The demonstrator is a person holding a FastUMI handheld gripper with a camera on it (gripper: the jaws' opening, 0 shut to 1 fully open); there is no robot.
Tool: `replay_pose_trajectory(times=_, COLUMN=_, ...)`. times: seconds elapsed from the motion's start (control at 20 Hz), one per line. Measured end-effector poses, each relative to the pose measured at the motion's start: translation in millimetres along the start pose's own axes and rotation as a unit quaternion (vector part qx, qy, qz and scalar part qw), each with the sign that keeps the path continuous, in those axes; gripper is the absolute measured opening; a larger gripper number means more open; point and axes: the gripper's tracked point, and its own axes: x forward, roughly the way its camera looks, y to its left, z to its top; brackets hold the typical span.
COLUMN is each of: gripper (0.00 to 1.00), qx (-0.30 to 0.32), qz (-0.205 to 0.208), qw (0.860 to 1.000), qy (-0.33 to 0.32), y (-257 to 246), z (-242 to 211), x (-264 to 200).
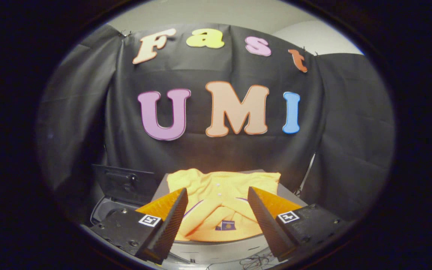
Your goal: Put the clothes into the washing machine and then close the washing machine lid.
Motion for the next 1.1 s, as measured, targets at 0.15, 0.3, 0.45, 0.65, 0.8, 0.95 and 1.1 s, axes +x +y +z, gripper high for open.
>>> replay_pose_trajectory(times=0.15, gripper=0.98, qx=0.017, qz=0.017, qw=0.996, qy=0.082, y=-2, z=-27, x=39)
replay_pose_trajectory(times=0.3, gripper=0.98, qx=0.037, qz=0.019, qw=0.99, qy=0.138, y=-8, z=-47, x=68)
replay_pose_trajectory(times=0.45, gripper=0.98, qx=0.036, qz=0.017, qw=0.986, qy=0.163, y=-7, z=-53, x=86)
replay_pose_trajectory(times=0.65, gripper=0.98, qx=-0.016, qz=0.028, qw=0.974, qy=0.225, y=2, z=-77, x=98)
replay_pose_trajectory(times=0.8, gripper=0.97, qx=0.008, qz=0.014, qw=0.978, qy=0.208, y=2, z=-73, x=99)
replay_pose_trajectory(times=0.95, gripper=0.86, qx=0.006, qz=0.015, qw=0.981, qy=0.194, y=5, z=-74, x=99)
replay_pose_trajectory(times=1.1, gripper=0.47, qx=-0.01, qz=0.002, qw=0.983, qy=0.184, y=2, z=-70, x=94)
